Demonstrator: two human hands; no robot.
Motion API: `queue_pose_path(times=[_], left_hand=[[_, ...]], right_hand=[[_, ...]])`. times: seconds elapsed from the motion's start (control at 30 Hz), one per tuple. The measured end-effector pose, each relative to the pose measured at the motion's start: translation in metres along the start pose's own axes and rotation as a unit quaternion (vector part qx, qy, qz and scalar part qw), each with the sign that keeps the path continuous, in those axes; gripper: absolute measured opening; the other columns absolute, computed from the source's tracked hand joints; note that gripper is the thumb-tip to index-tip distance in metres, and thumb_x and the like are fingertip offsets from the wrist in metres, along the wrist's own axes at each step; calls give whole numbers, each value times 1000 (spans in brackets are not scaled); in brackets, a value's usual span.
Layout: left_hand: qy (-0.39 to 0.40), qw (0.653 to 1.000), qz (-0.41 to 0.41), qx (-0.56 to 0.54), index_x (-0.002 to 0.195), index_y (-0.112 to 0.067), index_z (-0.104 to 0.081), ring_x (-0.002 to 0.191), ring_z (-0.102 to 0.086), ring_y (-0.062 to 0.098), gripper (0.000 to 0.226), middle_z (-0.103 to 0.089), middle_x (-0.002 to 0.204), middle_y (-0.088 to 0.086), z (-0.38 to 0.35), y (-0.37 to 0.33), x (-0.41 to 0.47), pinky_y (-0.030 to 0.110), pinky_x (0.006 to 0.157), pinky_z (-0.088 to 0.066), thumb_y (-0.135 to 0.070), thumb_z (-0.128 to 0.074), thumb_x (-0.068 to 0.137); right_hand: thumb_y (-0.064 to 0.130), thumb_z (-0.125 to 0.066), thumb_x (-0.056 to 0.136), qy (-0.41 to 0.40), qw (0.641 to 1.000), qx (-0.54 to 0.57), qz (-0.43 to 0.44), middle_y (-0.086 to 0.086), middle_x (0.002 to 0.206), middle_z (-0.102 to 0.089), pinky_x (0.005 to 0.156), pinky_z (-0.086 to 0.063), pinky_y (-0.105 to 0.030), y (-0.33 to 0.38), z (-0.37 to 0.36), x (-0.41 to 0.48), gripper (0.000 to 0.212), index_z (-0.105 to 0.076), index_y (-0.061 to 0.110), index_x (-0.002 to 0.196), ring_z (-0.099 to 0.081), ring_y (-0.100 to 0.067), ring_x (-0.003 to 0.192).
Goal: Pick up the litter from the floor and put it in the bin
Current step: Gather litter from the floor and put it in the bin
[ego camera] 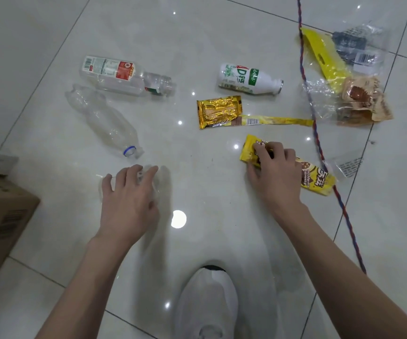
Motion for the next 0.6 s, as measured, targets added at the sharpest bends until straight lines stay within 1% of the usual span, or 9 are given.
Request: queue_pose_path(times=[0.1,0.17,0.2,0.33,0.43,0.53,0.6], left_hand=[[-6,1000,5,-10,136,-21,-48,118,-49,36,75,-53,130,12,4,-5,5,59,101,-34,-19,-73,66],[-8,1000,10,-18,137,-21,-46,119,-48,36,75,-52,131,12,8,-8,8,58,100,-35,-21,-73,67],[-10,1000,10,-21,138,-21,-46,120,-48,35,75,-52,132,12,9,-10,9,58,100,-35,-22,-73,68],[-19,999,2,-32,139,-22,-44,122,-47,35,75,-51,133,11,18,-19,16,57,101,-35,-24,-72,70],[-14,999,0,-44,141,-23,-41,126,-43,33,74,-48,137,9,23,-27,19,55,103,-33,-26,-69,73],[-10,998,-5,-58,143,-25,-38,128,-41,32,74,-45,139,8,31,-34,22,53,105,-31,-29,-67,75],[-8,998,-7,-63,144,-26,-36,129,-40,31,74,-44,140,7,41,-35,23,52,106,-31,-31,-66,76]], right_hand=[[29,-55,91,-27,1000,12,6,-12,108,-65,68,-49,-47,2,5,1,34,-64,11,119,-57,-41,90],[27,-45,91,-32,999,19,11,-13,98,-67,63,-49,-44,5,7,3,35,-66,8,113,-58,-40,82],[25,-44,89,-27,999,19,14,-13,95,-67,62,-49,-43,7,8,4,36,-65,6,111,-58,-39,80],[15,-61,84,2,1000,17,8,-14,95,-65,62,-47,-43,8,9,6,32,-62,5,115,-57,-38,81],[13,-61,85,-9,1000,16,6,-12,87,-65,57,-41,-38,10,15,6,26,-64,7,110,-57,-36,74],[13,-59,84,-27,999,15,15,-9,76,-65,53,-27,-31,12,28,7,18,-67,9,100,-54,-34,65],[15,-56,86,-23,999,23,7,-8,77,-65,54,-28,-32,10,39,7,17,-66,12,100,-54,-32,66]])
Point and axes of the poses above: each hand's wrist, its own x-axis towards the middle knuckle, its own z-axis out of the back of the hand, y = z × x, the point moved 8 cm from there along x, towards the middle knuckle
